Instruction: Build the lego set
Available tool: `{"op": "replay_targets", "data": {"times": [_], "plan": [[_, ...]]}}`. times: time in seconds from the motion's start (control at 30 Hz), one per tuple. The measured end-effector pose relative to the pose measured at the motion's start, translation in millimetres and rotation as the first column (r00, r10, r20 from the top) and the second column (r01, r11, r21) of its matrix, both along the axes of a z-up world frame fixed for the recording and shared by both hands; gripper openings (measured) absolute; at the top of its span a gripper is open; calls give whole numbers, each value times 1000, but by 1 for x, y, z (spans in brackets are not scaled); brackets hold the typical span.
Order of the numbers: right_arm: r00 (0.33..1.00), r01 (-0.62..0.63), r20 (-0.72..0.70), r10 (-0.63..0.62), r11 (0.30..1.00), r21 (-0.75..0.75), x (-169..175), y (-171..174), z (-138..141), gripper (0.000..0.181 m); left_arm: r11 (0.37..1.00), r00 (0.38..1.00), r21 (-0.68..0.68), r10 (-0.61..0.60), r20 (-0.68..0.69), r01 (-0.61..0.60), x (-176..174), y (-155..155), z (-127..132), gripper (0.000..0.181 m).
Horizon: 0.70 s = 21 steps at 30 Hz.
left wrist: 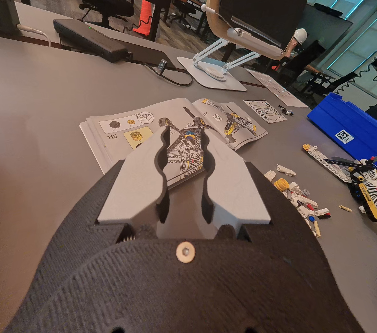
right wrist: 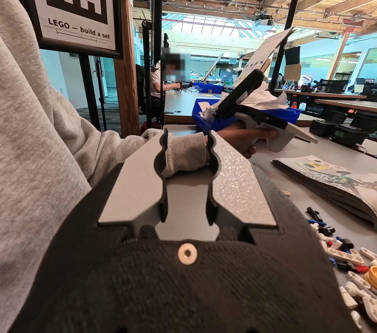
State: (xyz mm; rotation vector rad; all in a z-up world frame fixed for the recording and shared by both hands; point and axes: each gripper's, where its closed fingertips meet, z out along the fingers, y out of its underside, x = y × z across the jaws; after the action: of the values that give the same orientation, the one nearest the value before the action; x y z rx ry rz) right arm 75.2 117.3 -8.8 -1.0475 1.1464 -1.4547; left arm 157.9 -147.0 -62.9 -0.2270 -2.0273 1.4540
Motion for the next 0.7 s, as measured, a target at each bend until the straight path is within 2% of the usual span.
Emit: {"op": "replay_targets", "data": {"times": [0.6, 0.7], "plan": [[1000, -1, -5, 1, 1000, -9, 0, 2, 0, 37, 1000, 1000, 7, -6, -2, 6, -1, 1, -1, 29], [1000, -2, -5, 2, 1000, -9, 0, 2, 0, 37, 998, 998, 43, -52, -18, 53, -7, 5, -4, 28]]}}
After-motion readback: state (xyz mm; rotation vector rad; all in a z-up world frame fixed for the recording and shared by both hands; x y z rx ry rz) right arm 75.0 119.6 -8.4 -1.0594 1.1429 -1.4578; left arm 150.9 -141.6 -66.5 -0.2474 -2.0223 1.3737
